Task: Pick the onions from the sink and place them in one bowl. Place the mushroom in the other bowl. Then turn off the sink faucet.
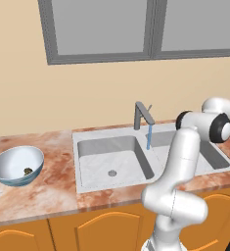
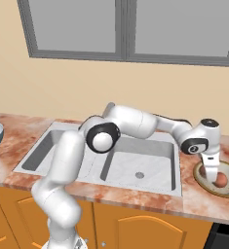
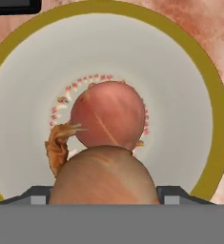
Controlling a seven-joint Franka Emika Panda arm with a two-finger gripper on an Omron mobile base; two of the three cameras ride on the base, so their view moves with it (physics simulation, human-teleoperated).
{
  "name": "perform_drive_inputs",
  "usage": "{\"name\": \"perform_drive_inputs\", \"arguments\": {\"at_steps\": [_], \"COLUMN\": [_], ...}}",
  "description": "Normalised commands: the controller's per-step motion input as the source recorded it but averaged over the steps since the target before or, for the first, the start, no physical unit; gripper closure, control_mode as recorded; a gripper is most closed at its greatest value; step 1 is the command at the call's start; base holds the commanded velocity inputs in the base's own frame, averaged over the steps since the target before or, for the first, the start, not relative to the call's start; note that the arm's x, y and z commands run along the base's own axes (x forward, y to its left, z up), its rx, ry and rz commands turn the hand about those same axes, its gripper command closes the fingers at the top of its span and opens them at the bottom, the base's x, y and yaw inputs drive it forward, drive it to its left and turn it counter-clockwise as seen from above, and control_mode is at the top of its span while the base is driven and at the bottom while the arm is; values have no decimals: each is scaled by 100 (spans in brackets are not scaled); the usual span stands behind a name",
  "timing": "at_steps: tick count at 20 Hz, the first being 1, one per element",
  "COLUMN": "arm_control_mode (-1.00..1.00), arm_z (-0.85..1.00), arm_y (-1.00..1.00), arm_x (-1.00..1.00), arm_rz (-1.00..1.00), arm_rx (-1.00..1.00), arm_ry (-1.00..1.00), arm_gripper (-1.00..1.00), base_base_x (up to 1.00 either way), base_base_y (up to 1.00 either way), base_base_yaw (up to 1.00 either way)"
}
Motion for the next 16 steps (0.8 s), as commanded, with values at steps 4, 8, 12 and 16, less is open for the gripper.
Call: {"name": "perform_drive_inputs", "arguments": {"at_steps": [4,8,12,16], "arm_control_mode": [-100,-100,-100,-100], "arm_z": [-17,-9,0,0], "arm_y": [-11,-3,0,21], "arm_x": [5,-13,-30,-25], "arm_rz": [0,1,1,2], "arm_rx": [0,0,0,0], "arm_ry": [0,-4,0,0], "arm_gripper": [-100,-100,-100,-100], "base_base_x": [0,0,0,0], "base_base_y": [0,0,0,0], "base_base_yaw": [0,0,0,0]}}
